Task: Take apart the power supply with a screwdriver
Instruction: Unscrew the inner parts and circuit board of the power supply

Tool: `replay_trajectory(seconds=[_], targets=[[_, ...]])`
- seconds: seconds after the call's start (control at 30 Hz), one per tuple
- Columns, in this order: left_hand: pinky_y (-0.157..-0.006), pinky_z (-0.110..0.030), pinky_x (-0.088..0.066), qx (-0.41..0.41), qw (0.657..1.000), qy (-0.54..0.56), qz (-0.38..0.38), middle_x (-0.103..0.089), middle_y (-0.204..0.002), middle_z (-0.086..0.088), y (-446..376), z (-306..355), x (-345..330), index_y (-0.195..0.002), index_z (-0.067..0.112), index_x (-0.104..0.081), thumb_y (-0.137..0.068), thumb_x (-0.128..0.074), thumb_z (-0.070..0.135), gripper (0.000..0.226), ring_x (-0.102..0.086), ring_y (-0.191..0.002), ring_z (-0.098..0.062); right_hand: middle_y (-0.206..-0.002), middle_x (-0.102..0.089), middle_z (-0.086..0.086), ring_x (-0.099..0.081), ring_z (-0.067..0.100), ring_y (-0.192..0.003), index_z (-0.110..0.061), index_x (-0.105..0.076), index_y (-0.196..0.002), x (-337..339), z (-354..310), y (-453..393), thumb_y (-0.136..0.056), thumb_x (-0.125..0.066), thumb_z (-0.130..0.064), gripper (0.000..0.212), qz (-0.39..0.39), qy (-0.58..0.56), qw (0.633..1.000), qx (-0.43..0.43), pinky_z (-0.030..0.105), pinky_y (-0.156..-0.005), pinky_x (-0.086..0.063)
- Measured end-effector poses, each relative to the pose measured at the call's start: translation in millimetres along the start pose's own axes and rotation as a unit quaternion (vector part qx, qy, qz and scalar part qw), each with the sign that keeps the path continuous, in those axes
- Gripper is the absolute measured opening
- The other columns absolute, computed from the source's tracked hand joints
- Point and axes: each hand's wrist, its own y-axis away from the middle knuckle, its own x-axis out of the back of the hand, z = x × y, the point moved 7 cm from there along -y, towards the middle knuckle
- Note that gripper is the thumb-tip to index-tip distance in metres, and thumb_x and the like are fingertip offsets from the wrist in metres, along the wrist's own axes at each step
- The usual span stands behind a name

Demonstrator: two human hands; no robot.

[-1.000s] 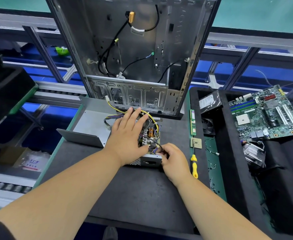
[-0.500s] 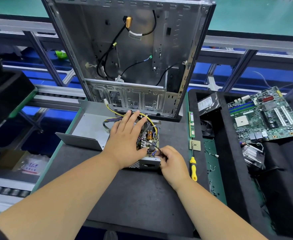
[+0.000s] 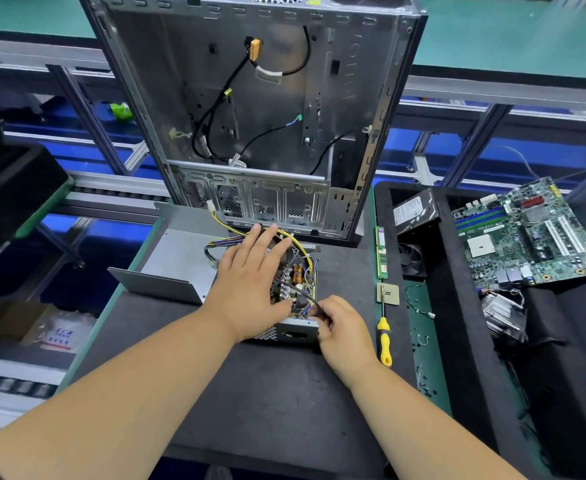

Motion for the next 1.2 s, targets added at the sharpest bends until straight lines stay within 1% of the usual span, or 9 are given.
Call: replay_trajectory(seconds=[0.3,0.4,0.57,0.73,0.83,0.9,0.97,1.07,1.2], targets=[[-0.116,-0.037,0.005,0.003,1.0,0.004,-0.003,0.006,-0.165,0.01,-1,-1,-2,-0.155,0.036,-0.007,-0.073,-0.05,0.058,0.095,0.018,-0.15,-0.012,-0.09,-0.055,-0.003,-0.054,0.015,-0.082,-0.013,-0.065,-0.09,-2,3,-1,-0.089,-0.056,0.004,0.019,-0.004,0.002,1.0,-0.009,0.026,-0.075,-0.047],[-0.117,-0.04,0.002,0.005,1.0,0.008,0.002,0.004,-0.165,0.009,-2,-2,-2,-0.155,0.036,-0.009,-0.072,-0.051,0.057,0.095,0.017,-0.15,-0.012,-0.088,-0.054,-0.006,-0.052,0.008,-0.083,-0.014,-0.063,-0.088,-1,-1,1,-0.088,-0.058,0.004,0.019,-0.001,-0.006,1.0,0.018,0.015,-0.074,-0.043],[-0.117,-0.039,0.003,0.001,1.0,0.012,0.004,0.005,-0.165,0.01,-1,-3,-3,-0.154,0.037,-0.009,-0.072,-0.049,0.061,0.095,0.018,-0.15,-0.011,-0.087,-0.054,-0.007,-0.052,0.002,-0.085,-0.025,-0.057,-0.083,8,4,-3,-0.092,-0.062,-0.007,0.02,0.035,-0.061,0.997,-0.028,0.011,-0.074,-0.039],[-0.119,-0.045,-0.007,-0.005,0.998,0.058,0.032,0.007,-0.164,0.013,1,-3,4,-0.154,0.042,-0.007,-0.073,-0.061,0.057,0.099,0.015,-0.151,-0.012,-0.08,-0.059,-0.013,-0.051,0.0,-0.071,-0.027,-0.061,-0.083,19,8,-1,-0.093,-0.062,-0.009,0.02,0.033,-0.191,0.977,-0.084,0.012,-0.069,-0.04],[-0.118,-0.046,-0.011,0.055,0.992,0.079,0.085,0.0,-0.164,0.007,6,-10,14,-0.155,0.037,-0.007,-0.074,-0.064,0.064,0.103,0.001,-0.151,-0.02,-0.076,-0.06,-0.015,-0.05,0.002,-0.069,-0.03,-0.062,-0.083,28,2,-4,-0.093,-0.062,-0.011,0.021,0.04,-0.206,0.973,-0.091,0.013,-0.067,-0.042],[-0.117,-0.046,-0.02,0.136,0.983,0.069,0.102,-0.018,-0.157,-0.005,8,-17,19,-0.155,0.027,-0.012,-0.073,-0.064,0.069,0.106,-0.017,-0.144,-0.028,-0.081,-0.064,-0.009,-0.05,0.002,-0.069,-0.036,-0.063,-0.086,37,-8,-8,-0.093,-0.063,-0.01,0.027,0.056,-0.2,0.975,-0.077,0.013,-0.068,-0.044],[-0.111,-0.044,-0.029,0.187,0.976,0.053,0.096,-0.036,-0.144,-0.008,7,-20,21,-0.153,0.019,-0.02,-0.073,-0.066,0.069,0.105,-0.033,-0.133,-0.029,-0.087,-0.065,-0.01,-0.049,0.0,-0.068,-0.042,-0.064,-0.087,47,-18,-11,-0.092,-0.064,-0.009,0.033,0.07,-0.199,0.976,-0.061,0.01,-0.067,-0.044],[-0.107,-0.04,-0.033,0.192,0.976,0.051,0.084,-0.045,-0.138,-0.004,4,-20,23,-0.152,0.018,-0.022,-0.075,-0.066,0.065,0.1,-0.041,-0.128,-0.026,-0.082,-0.063,-0.013,-0.048,-0.001,-0.066,-0.042,-0.065,-0.089,58,-33,-17,-0.091,-0.063,-0.01,0.032,0.072,-0.182,0.98,-0.038,0.01,-0.066,-0.044],[-0.1,-0.036,-0.041,0.181,0.98,0.026,0.079,-0.047,-0.138,-0.004,5,-19,29,-0.155,0.016,-0.013,-0.075,-0.064,0.065,0.106,-0.045,-0.124,-0.025,-0.082,-0.06,-0.01,-0.05,0.001,-0.067,-0.035,-0.067,-0.087,66,-52,-27,-0.088,-0.062,-0.011,0.025,0.049,-0.142,0.989,0.001,0.012,-0.064,-0.042]])
